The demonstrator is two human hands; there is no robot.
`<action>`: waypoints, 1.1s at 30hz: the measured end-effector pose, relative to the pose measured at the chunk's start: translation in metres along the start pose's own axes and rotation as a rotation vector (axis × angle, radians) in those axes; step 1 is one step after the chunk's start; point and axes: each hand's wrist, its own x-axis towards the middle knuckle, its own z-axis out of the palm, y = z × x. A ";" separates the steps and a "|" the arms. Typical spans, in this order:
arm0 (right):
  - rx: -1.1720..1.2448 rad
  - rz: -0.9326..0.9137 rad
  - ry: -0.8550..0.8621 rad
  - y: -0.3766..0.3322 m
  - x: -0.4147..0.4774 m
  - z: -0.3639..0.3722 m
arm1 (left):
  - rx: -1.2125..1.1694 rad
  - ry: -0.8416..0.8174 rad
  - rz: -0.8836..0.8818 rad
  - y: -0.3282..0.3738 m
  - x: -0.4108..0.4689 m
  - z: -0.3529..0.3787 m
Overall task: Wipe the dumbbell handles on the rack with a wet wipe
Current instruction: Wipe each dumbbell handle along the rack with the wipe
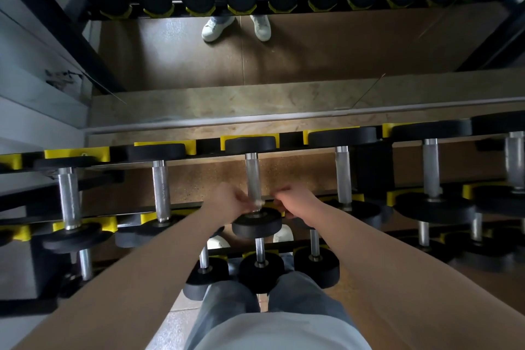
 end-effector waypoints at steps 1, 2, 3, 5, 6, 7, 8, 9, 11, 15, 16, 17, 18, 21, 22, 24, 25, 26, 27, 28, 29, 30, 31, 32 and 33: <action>-0.003 0.003 -0.002 0.000 0.000 0.000 | 0.040 -0.011 -0.004 -0.005 -0.001 0.004; -0.006 0.005 -0.005 0.000 0.001 0.001 | 0.032 -0.008 -0.013 -0.009 -0.002 0.006; -0.006 0.005 -0.006 0.000 0.002 0.002 | -0.003 0.014 -0.012 -0.009 -0.003 0.006; 0.001 0.003 -0.006 -0.002 0.003 0.002 | -0.101 0.089 0.007 -0.003 -0.004 0.002; 0.003 0.001 -0.009 -0.003 0.004 0.001 | -0.138 0.126 0.011 0.002 -0.002 -0.002; 0.001 -0.001 -0.011 -0.004 0.004 0.001 | -0.164 0.164 0.020 0.008 0.001 -0.005; -0.003 -0.008 -0.012 -0.005 0.003 0.000 | -0.196 0.202 0.034 0.013 0.004 -0.008; -0.005 -0.018 -0.011 -0.005 0.003 0.000 | -0.236 0.241 0.051 0.017 0.006 -0.012; -0.005 -0.036 -0.006 -0.006 0.004 -0.001 | -0.303 0.299 0.075 0.023 0.007 -0.016; -0.002 -0.044 0.001 -0.005 0.004 0.000 | -0.161 0.177 0.066 0.016 -0.001 -0.002; -0.005 -0.042 0.003 -0.004 0.004 0.000 | -0.064 0.115 0.056 0.013 -0.003 0.005; -0.010 -0.038 0.003 -0.004 0.003 0.001 | 0.005 0.075 0.048 0.010 -0.004 0.010; -0.016 -0.033 0.004 -0.003 0.003 0.002 | 0.036 0.063 0.047 0.007 -0.004 0.012; -0.024 -0.019 0.004 -0.002 0.004 0.004 | 0.047 0.097 0.059 0.008 -0.006 0.013; -0.027 -0.018 0.003 -0.002 0.004 0.004 | 0.024 0.126 0.068 0.012 -0.007 0.010; -0.023 -0.028 0.004 -0.003 0.005 0.002 | -0.139 0.237 0.073 0.020 -0.004 -0.001; -0.016 -0.035 0.007 -0.003 0.005 0.001 | -0.280 0.294 0.061 0.024 0.000 -0.009; -0.011 -0.040 0.011 -0.003 0.005 0.000 | -0.450 0.333 0.045 0.028 0.004 -0.017; -0.008 -0.045 0.016 -0.002 0.005 -0.001 | -0.610 0.342 0.033 0.030 0.009 -0.024; -0.006 -0.047 0.021 -0.002 0.005 -0.002 | -0.707 0.323 0.020 0.031 0.010 -0.027; -0.004 -0.046 0.022 -0.001 0.005 -0.003 | -0.722 0.299 0.014 0.030 0.010 -0.026; 0.000 -0.042 0.021 0.000 0.005 -0.003 | -0.680 0.275 0.000 0.028 0.007 -0.021; 0.004 -0.037 0.018 0.000 0.005 -0.004 | -0.624 0.254 -0.019 0.024 0.005 -0.015; 0.006 -0.032 0.015 0.000 0.005 -0.004 | -0.577 0.228 -0.043 0.020 0.001 -0.010; 0.007 -0.029 0.014 0.001 0.005 -0.005 | -0.510 0.190 -0.069 0.015 -0.002 -0.007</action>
